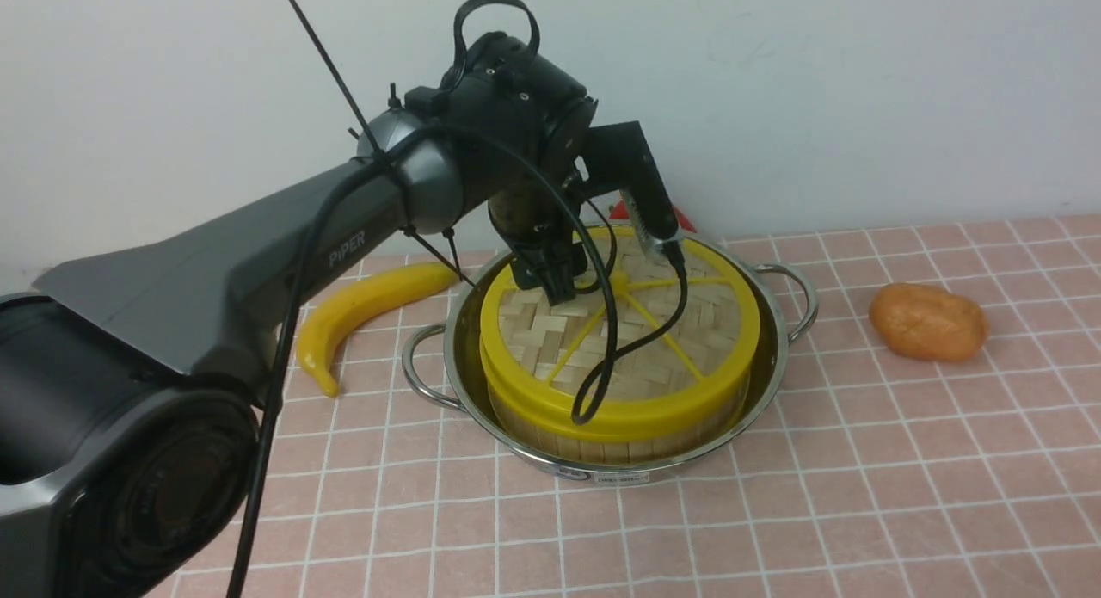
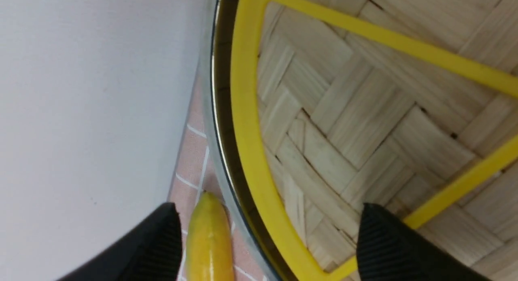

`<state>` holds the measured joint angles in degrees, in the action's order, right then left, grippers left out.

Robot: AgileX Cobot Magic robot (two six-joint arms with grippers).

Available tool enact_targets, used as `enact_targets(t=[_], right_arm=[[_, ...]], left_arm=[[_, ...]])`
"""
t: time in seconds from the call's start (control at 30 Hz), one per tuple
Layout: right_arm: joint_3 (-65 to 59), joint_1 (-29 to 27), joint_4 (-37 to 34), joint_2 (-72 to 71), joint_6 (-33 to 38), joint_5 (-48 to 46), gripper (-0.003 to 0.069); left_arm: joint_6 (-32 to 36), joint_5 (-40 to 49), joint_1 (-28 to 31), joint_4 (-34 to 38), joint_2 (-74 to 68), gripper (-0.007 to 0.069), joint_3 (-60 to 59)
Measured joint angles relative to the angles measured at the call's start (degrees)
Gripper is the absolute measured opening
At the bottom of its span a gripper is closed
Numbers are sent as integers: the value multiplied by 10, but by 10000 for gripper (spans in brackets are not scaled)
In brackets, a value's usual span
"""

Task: Place the steamer in the pot on the pink tablecloth, and put the lid on the steamer.

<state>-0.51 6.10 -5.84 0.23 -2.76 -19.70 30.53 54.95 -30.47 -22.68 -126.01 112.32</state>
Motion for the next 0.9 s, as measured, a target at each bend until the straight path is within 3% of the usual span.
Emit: enact_targets(t=[0.3,0.57,0.73,0.9], right_arm=[[0,0,0,0,0,0,242],[0,0,0,0,0,0,242],[0,0,0,0,0,0,242],[0,0,0,0,0,0,242]], left_arm=[[6,-48,-3,54,41,449,-1],[31,-58,-17,90,22,328,-1],[34,-49,-18,94,19,324,-1],[35,-18,-24,110,20,375,-1]])
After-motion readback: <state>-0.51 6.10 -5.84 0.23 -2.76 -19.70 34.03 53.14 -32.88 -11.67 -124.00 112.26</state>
